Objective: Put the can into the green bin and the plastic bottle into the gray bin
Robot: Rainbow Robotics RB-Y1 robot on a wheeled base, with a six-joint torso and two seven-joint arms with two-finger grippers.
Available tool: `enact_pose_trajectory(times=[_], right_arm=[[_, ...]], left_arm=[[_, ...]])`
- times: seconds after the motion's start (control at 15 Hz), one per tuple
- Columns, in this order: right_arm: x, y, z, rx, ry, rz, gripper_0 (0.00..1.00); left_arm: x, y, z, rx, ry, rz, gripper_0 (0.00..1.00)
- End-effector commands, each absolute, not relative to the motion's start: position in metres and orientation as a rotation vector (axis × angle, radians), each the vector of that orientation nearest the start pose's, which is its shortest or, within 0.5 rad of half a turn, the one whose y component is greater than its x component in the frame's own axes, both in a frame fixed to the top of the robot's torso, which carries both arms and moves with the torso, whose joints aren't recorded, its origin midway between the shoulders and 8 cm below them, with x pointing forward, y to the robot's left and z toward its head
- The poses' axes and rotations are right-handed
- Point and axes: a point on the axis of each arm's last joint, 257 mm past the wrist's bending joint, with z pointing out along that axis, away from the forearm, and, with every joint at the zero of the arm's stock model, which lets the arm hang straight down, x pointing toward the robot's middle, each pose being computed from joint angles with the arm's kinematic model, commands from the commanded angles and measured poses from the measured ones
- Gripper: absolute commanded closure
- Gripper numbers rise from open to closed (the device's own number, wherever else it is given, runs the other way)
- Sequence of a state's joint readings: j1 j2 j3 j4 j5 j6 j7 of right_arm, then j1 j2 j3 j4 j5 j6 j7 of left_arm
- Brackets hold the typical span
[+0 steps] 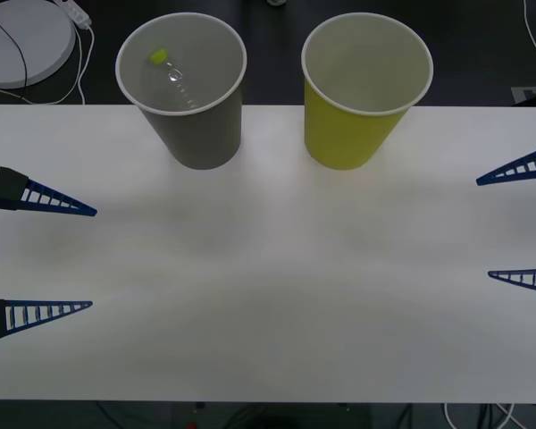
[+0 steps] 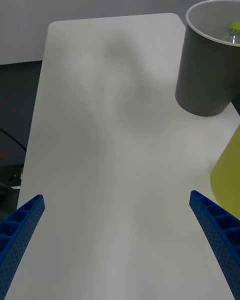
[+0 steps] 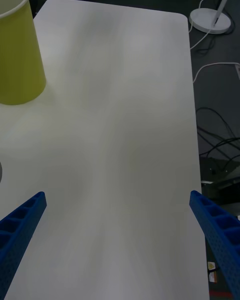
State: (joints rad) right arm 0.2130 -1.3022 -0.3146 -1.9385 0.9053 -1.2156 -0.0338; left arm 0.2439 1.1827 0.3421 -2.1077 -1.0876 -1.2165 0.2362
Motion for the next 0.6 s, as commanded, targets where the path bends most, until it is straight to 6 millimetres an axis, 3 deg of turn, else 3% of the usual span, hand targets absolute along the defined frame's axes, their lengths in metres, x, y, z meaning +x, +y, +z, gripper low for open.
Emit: enact_pose_trajectory(times=[0.07, 0.6], right_arm=[[0.317, -0.263, -0.084, -1.609, 1.444, 0.46, 0.0], [0.301, -0.251, -0.086, -1.62, 1.399, 0.513, 0.0]], left_arm=[[0.308, 0.235, -0.103, 1.588, 1.536, -0.458, 0.0], [0.308, 0.235, -0.103, 1.588, 1.536, -0.458, 0.0]])
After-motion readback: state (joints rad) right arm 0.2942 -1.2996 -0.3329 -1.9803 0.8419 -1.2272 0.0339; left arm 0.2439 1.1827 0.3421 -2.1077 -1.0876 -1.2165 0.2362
